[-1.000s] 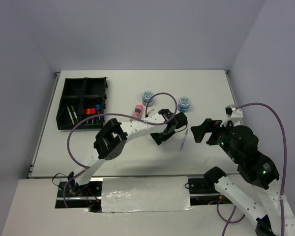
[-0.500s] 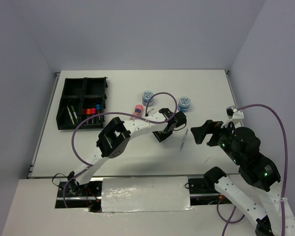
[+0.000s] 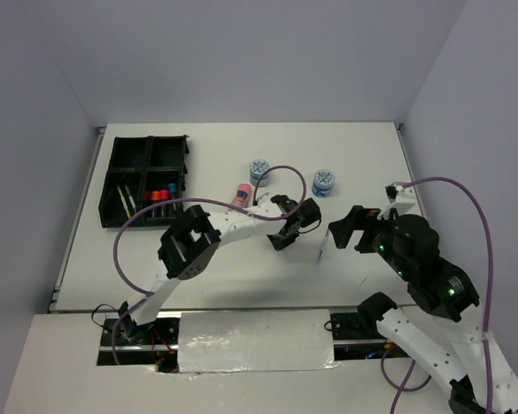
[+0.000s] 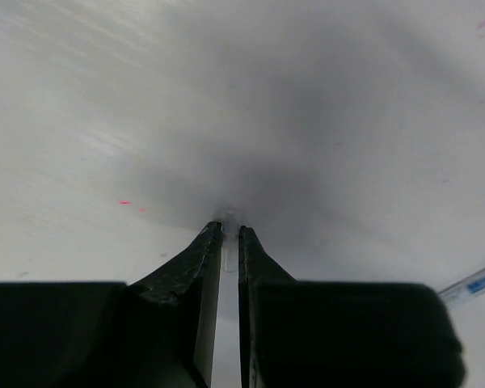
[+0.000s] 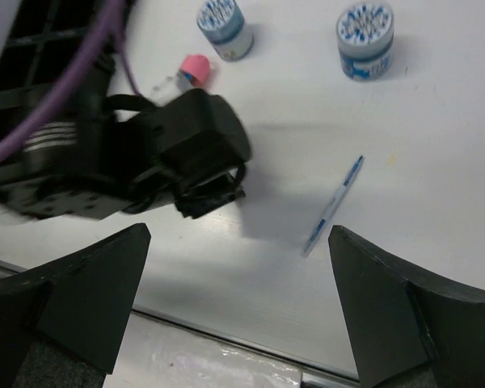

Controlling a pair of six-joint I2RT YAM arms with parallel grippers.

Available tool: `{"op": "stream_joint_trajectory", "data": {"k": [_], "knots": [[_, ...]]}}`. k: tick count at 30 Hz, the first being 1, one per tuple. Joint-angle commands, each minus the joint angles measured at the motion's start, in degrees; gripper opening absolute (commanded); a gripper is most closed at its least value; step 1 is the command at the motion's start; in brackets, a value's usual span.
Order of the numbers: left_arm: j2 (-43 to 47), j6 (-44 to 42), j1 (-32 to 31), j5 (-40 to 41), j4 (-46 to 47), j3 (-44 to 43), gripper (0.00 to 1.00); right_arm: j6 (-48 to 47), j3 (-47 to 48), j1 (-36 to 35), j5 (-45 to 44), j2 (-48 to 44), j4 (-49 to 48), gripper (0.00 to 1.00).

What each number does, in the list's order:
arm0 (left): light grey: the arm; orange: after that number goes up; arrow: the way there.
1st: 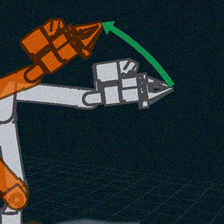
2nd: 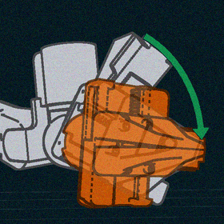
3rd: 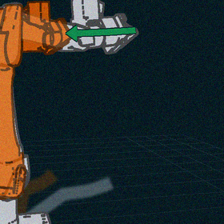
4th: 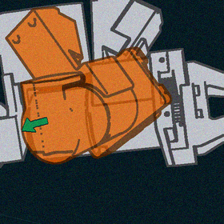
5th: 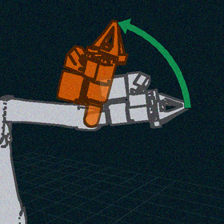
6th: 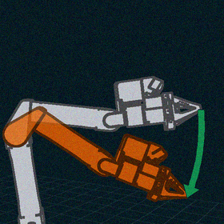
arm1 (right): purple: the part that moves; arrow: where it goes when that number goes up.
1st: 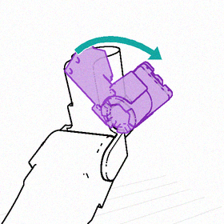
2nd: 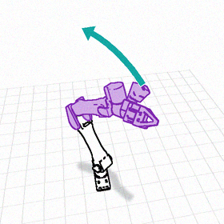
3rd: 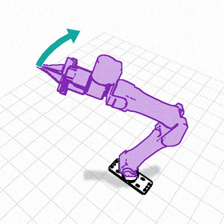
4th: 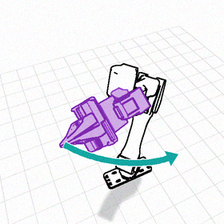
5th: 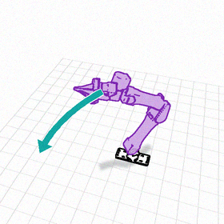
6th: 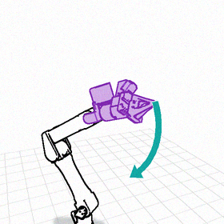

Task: Sort the stationery into containers
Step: Pick up the pen cap from the center of the board, then pick up the pen from the center of the board.

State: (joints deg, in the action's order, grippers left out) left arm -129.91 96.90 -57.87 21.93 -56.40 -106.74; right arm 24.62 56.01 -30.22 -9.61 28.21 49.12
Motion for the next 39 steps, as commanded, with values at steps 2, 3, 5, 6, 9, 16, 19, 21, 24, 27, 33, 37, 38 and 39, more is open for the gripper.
{"op": "stream_joint_trajectory", "data": {"k": [2,3,5,6,9,16,19,21,24,27,33,37,38,39], "knots": [[16.1,-7.8,-0.3,6.9,5.8,12.8,0.00,4.9,-8.2,0.2,-0.7,6.2,-2.8,1.00],[19.8,-11.3,-0.1,10.7,8.9,17.9,0.00,6.5,-9.4,0.2,-1.3,7.4,-3.8,1.00],[32.6,-16.3,-0.1,14.8,12.6,23.0,0.00,8.6,-12.7,0.3,-2.9,11.2,-4.8,1.00],[36.9,-20.7,-0.2,18.4,14.3,28.0,0.00,9.2,-13.5,0.7,-3.4,12.6,-5.9,1.00],[55.3,-32.8,-0.2,19.4,25.2,36.3,0.00,11.1,-15.7,2.2,-6.1,19.1,-7.5,0.99],[88.6,-56.6,0.4,13.9,26.1,46.9,0.00,13.2,-14.7,6.0,-4.8,39.5,-17.0,0.81],[90.6,-58.1,0.4,13.8,22.1,46.4,0.00,13.8,-13.4,5.9,-4.7,44.6,-18.3,0.74],[91.3,-58.8,0.4,14.0,18.8,46.2,0.00,14.5,-12.4,5.9,-6.2,48.5,-18.4,0.71],[91.8,-58.4,0.5,14.4,16.2,46.4,0.00,14.8,-12.1,5.9,-5.3,52.5,-19.9,0.61],[92.0,-59.5,0.5,12.3,17.2,47.7,0.00,15.4,-12.5,5.9,-4.5,55.8,-21.8,0.56],[90.5,-60.3,0.5,9.4,19.3,49.4,0.00,15.8,-13.7,5.9,-3.8,58.6,-24.2,0.00],[89.4,-56.1,0.5,10.4,19.7,49.8,0.00,14.1,-13.2,5.3,-3.3,56.9,-23.6,0.00],[89.0,-55.3,0.5,10.7,20.2,50.0,0.00,12.4,-13.6,3.7,-1.7,53.1,-24.9,0.00],[88.7,-54.9,0.4,10.3,21.1,50.1,0.00,11.5,-13.8,2.3,-0.8,50.6,-25.6,0.00]]}}
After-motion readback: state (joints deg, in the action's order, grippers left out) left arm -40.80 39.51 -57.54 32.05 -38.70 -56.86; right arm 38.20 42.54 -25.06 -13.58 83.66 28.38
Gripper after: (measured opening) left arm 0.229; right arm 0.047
